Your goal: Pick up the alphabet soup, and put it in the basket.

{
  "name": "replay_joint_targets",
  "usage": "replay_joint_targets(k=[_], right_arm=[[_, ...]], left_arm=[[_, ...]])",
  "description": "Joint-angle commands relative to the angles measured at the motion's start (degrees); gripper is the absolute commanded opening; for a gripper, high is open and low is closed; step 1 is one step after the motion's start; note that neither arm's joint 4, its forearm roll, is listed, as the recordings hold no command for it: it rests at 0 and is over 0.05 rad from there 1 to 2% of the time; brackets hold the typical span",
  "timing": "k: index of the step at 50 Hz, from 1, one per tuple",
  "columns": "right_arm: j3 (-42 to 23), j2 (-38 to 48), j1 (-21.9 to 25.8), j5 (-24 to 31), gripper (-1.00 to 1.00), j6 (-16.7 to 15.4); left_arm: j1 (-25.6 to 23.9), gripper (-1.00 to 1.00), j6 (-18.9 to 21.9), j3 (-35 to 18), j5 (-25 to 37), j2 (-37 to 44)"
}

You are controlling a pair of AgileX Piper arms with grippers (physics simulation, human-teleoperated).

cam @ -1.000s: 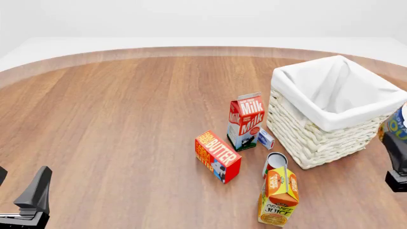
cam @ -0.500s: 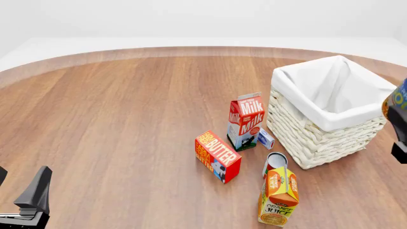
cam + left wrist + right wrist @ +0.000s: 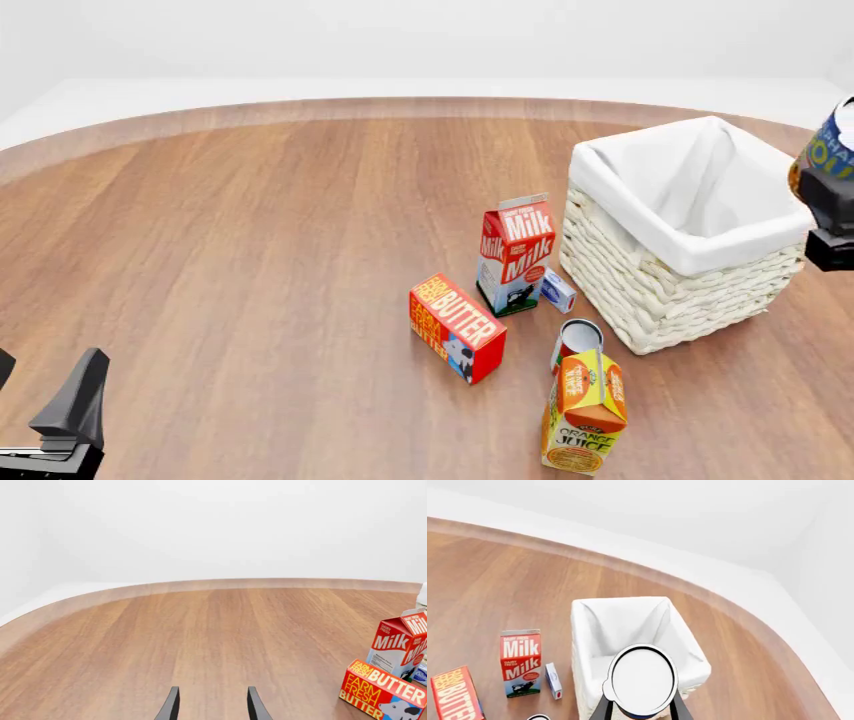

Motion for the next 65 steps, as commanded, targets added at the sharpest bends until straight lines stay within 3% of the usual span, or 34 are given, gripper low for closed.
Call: replay_joint_targets(k=[1, 39, 51, 53, 57, 65], right_arm=[[-3.1, 3.9, 0.0, -1.6, -1.00, 1.6], [-12.6, 16.2, 2.5, -2.0, -1.00, 1.9], [-16.6, 19.6, 2.4, 0.7, -1.00, 0.7], [-17.5, 20.0, 2.9, 1.5, -1.00, 2.2], [-18.3, 20.9, 2.1, 3.2, -1.00, 0.5], [-20.3, 22.1, 1.5, 5.7, -1.00, 0.0]], left_arm=[[0.0, 1.00, 0.0, 0.0, 0.0, 0.0], [0.0, 1.00, 0.0, 0.0, 0.0, 0.0], [0.0, 1.00, 0.0, 0.0, 0.0, 0.0], [0.0, 1.00, 0.0, 0.0, 0.0, 0.0], [0.0, 1.00, 0.0, 0.0, 0.0, 0.0], [0.0, 1.00, 0.0, 0.0, 0.0, 0.0]])
